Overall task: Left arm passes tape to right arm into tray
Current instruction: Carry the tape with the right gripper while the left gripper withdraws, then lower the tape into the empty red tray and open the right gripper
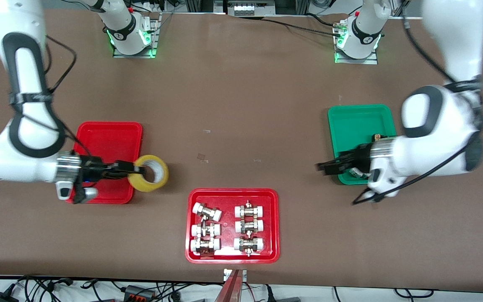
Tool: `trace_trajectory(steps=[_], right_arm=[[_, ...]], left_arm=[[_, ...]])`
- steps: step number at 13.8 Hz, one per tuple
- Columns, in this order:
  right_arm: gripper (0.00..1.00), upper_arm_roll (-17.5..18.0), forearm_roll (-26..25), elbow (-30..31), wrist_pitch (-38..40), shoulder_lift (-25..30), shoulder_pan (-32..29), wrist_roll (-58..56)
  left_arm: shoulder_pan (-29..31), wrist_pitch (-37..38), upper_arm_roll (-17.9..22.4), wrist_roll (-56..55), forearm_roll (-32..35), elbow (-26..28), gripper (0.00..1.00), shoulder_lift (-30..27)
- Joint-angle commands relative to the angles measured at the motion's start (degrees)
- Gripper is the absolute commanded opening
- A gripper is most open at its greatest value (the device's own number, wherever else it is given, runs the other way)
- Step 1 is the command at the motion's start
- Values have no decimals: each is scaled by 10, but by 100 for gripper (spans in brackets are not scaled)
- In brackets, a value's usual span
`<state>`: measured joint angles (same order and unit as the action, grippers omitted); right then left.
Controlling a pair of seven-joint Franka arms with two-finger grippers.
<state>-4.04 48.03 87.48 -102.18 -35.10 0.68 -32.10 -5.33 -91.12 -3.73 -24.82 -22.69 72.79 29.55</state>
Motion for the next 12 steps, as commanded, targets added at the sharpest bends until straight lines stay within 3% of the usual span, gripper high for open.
trace_trajectory(steps=[1, 3, 5, 7, 9, 10, 11, 12], right_arm=[[0, 11, -39, 11, 44, -9, -58, -86], [0, 11, -56, 12, 61, -26, -88, -139], [0, 11, -71, 12, 72, -49, -114, -188], [0, 11, -79, 17, 73, -65, -126, -221], [4, 11, -97, 24, 66, -69, -130, -250], [29, 11, -108, 23, 60, -72, -129, -252], [83, 11, -127, 23, 44, -71, -123, -252], [100, 11, -152, 26, 24, -70, -118, -254]], left_arm=[[9, 125, -2, 89, 124, -55, 100, -21], [22, 165, -2, 203, 209, -87, 100, -21], [37, 167, 0, 286, 259, -81, 100, -37], [70, 159, -1, 289, 266, -9, 100, -84], [84, 92, -5, 288, 268, 107, 100, -159], [84, 56, -7, 287, 268, 167, 100, -196], [81, 40, -9, 286, 267, 202, 100, -221], [77, 40, -12, 285, 268, 199, 100, -222]])
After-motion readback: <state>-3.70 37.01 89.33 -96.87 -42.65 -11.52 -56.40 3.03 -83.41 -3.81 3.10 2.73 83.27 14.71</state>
